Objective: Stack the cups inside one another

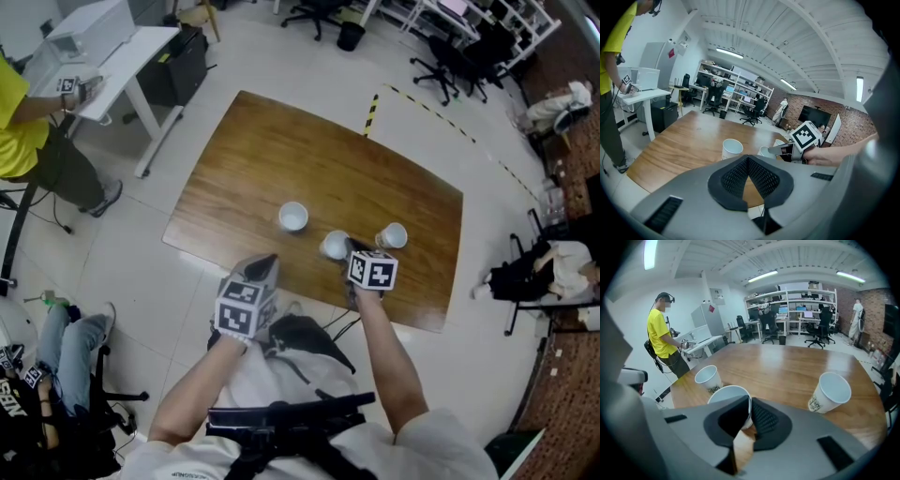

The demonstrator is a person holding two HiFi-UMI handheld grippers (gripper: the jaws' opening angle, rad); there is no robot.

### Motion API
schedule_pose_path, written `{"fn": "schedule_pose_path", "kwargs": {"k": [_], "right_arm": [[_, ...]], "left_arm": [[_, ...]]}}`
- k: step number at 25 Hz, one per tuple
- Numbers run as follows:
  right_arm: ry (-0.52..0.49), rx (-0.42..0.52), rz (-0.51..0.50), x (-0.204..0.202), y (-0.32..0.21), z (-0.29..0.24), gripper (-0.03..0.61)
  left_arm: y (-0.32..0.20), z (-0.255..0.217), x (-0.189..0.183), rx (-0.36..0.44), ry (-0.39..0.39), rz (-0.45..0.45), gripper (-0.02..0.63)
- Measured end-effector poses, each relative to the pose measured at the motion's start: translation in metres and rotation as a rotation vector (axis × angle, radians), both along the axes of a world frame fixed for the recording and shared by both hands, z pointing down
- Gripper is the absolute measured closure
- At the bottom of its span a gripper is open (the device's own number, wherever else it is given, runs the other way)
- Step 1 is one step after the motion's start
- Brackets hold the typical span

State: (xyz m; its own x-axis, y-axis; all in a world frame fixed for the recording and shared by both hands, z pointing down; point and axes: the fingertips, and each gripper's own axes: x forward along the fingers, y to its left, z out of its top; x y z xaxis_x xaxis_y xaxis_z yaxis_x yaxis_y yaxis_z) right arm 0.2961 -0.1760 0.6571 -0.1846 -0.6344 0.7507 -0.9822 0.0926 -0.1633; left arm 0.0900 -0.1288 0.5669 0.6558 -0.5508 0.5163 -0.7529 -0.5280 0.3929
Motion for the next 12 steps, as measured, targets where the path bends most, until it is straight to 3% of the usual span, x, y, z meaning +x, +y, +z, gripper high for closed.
{"fn": "schedule_pose_path", "kwargs": {"k": [12], "right_arm": [[0.038, 0.067, 0.04, -0.008, 0.015, -0.039, 0.554]], "left_arm": [[0.008, -0.011, -0.018, 0.016, -0.014, 0.082, 0.617]]}}
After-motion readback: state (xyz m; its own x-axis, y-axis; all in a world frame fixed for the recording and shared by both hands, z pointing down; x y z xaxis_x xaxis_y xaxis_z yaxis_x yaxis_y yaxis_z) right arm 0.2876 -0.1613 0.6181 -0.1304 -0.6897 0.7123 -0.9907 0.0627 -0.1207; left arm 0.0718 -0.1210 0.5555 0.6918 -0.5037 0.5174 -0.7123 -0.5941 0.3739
